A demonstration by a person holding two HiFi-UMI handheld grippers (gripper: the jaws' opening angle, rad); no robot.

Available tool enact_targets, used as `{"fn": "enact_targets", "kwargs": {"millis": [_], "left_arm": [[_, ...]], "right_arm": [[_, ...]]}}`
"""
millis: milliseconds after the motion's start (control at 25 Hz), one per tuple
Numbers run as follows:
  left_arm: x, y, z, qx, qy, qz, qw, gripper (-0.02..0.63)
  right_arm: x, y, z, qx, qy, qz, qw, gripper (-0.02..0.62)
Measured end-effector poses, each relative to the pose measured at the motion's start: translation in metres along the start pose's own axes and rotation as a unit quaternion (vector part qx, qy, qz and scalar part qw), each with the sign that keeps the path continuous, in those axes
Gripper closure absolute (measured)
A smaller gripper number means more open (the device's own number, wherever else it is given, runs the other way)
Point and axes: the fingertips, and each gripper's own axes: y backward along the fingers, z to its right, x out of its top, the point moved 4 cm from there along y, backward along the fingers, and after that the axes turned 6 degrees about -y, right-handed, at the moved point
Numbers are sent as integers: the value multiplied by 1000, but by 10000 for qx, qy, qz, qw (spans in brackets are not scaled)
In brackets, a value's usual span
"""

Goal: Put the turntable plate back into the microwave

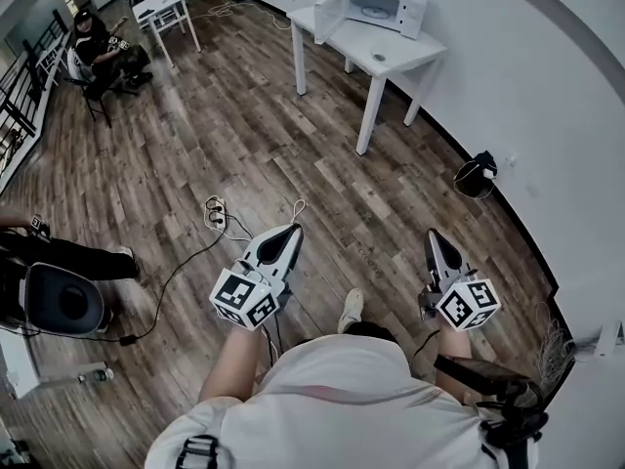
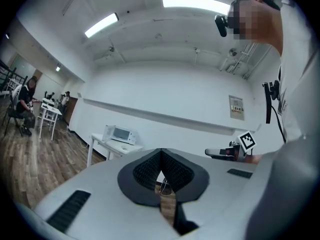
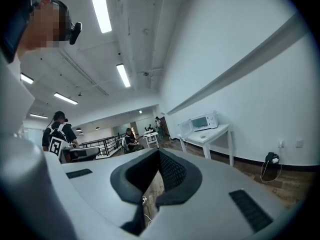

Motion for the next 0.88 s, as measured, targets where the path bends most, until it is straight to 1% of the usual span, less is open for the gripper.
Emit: {"fn": "enact_targets", "kwargs": {"millis": [320, 480, 560, 720, 880], "left_arm": [[21, -132, -12, -43, -199, 44, 9998, 597], [27, -188, -15, -46, -312, 63, 9995, 597], [26, -210, -20, -38, -322, 27, 9995, 597], [23, -238, -36, 48, -239, -4, 9997, 597], [20, -274, -54, -10, -255, -42, 9997, 597]], "right_arm": [[55, -53, 105, 16, -69, 110, 9999, 598], [77, -80, 153, 59, -70, 123, 9999, 598], [84, -94, 170, 83, -110, 123, 9998, 598], [83, -117, 189, 148, -211, 51, 9997, 598], [84, -142, 215, 91, -296, 13, 9995, 598]]}}
